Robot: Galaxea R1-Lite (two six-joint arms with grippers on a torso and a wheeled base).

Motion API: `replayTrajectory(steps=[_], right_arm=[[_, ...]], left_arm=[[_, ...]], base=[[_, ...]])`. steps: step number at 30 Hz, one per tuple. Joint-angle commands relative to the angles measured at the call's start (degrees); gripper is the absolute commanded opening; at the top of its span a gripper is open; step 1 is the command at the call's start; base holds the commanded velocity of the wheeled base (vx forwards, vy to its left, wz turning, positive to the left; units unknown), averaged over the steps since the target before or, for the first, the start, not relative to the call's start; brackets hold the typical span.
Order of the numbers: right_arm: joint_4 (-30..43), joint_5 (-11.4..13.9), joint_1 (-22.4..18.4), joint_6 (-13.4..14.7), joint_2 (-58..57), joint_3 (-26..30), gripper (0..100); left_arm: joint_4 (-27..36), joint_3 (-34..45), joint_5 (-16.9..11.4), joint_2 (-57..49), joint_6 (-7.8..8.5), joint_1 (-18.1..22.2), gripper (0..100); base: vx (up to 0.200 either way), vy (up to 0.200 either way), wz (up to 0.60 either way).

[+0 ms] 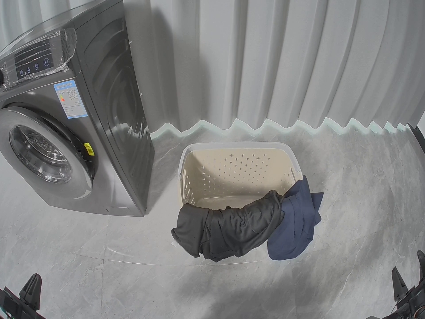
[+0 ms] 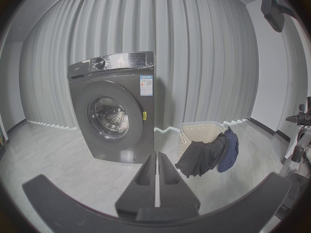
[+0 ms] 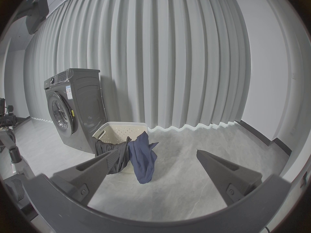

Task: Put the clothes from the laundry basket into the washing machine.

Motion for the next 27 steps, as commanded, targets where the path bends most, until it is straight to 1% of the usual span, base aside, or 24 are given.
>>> replayTrajectory(steps=[1, 4, 13, 24, 27], right_arm=[[0.0, 0.0, 0.1, 0.0, -0.6, 0.8, 100], [0.0, 0.0, 0.1, 0.0, -0.6, 0.8, 100], [0.0, 0.0, 0.1, 0.0, -0.6, 0.8, 100], [0.0, 0.0, 0.1, 0.0, -0.6, 0.8, 100], [0.0, 0.0, 0.1, 0.0, -0.6, 0.8, 100]], left_arm=[[0.0, 0.9, 0.0, -1.0, -0.01, 0.0, 0], [0.0, 0.9, 0.0, -1.0, -0.01, 0.0, 0], [0.0, 0.9, 0.0, -1.0, 0.08, 0.0, 0], [0.0, 0.9, 0.0, -1.0, 0.08, 0.0, 0], [0.0, 0.9, 0.0, -1.0, 0.08, 0.0, 0]], base=[[0.0, -0.2, 0.0], [0.0, -0.2, 0.0], [0.0, 0.0, 0.0], [0.2, 0.0, 0.0], [0.0, 0.0, 0.0]])
